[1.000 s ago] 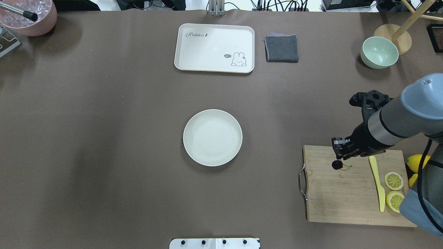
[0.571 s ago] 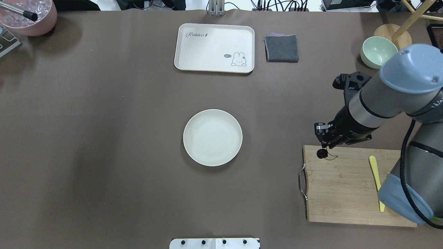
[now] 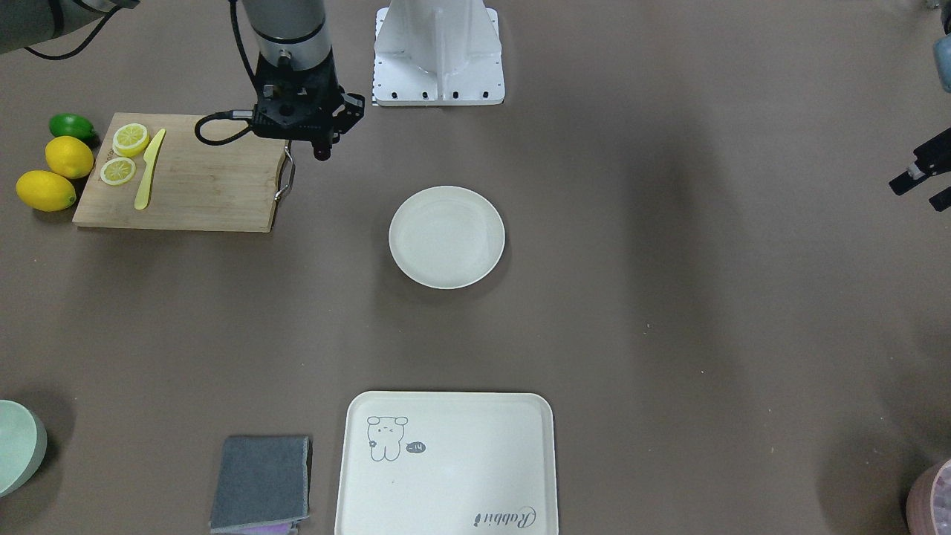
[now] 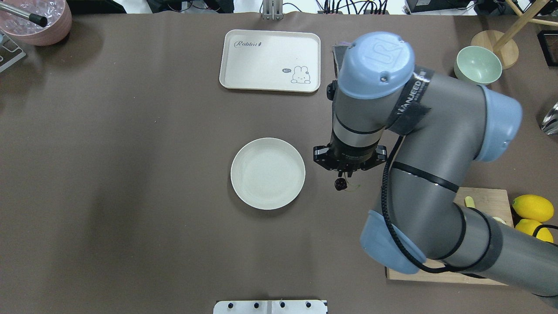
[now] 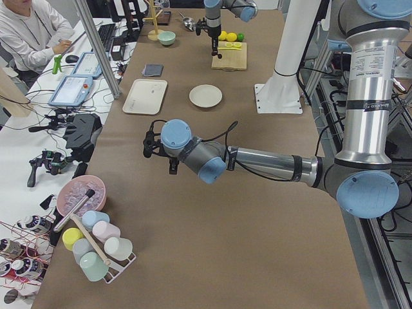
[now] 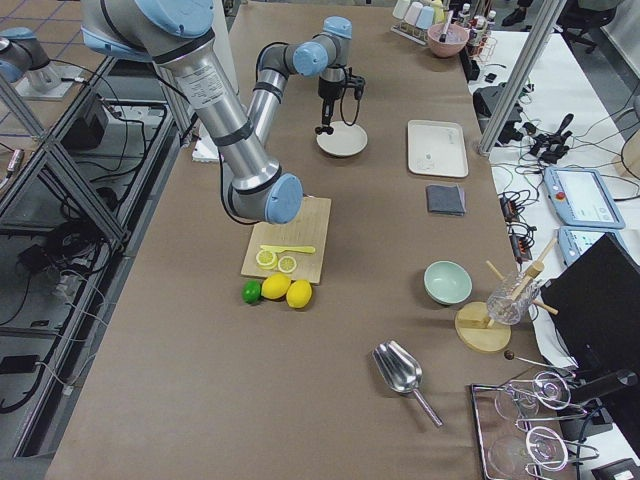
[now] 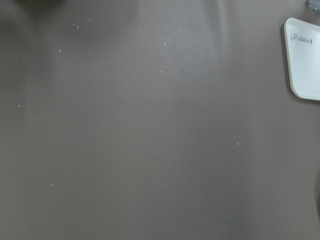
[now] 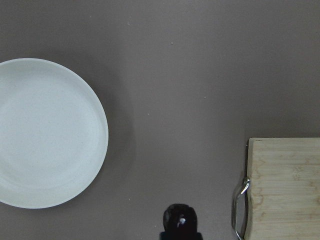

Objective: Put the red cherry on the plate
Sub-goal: 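Lift the cherries and carry them with the right gripper over the plate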

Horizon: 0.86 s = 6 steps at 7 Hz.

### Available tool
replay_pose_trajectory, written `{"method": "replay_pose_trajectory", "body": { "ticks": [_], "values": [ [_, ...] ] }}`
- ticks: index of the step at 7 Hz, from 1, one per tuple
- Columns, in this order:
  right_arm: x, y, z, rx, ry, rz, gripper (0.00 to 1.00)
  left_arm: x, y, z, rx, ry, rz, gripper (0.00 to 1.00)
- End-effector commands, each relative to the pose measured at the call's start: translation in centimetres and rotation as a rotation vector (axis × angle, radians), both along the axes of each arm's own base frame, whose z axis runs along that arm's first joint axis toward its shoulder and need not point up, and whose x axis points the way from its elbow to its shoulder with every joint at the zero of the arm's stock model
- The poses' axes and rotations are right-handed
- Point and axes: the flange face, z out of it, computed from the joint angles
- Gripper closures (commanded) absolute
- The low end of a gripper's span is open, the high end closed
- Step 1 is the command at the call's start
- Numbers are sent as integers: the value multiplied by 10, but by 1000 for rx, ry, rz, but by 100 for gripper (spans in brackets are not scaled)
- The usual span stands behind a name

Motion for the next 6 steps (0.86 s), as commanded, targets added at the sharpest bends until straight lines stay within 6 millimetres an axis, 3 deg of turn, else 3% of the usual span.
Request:
{"method": "replay_pose_trajectory", "body": {
  "ticks": [1, 3, 4, 6],
  "values": [
    [-55, 1, -21, 15, 49, -11, 100, 0, 1, 0, -3, 1, -1, 2],
    [-99, -2, -36, -2, 72, 13, 100, 0, 1, 0, -1, 0, -1, 2],
    [-132, -17, -35, -13, 66, 33, 100, 0, 1, 2, -4, 0, -1, 2],
    [-161, -34, -14, -13, 56, 42, 100, 0, 2, 6, -13, -2, -1, 2]
  ]
}}
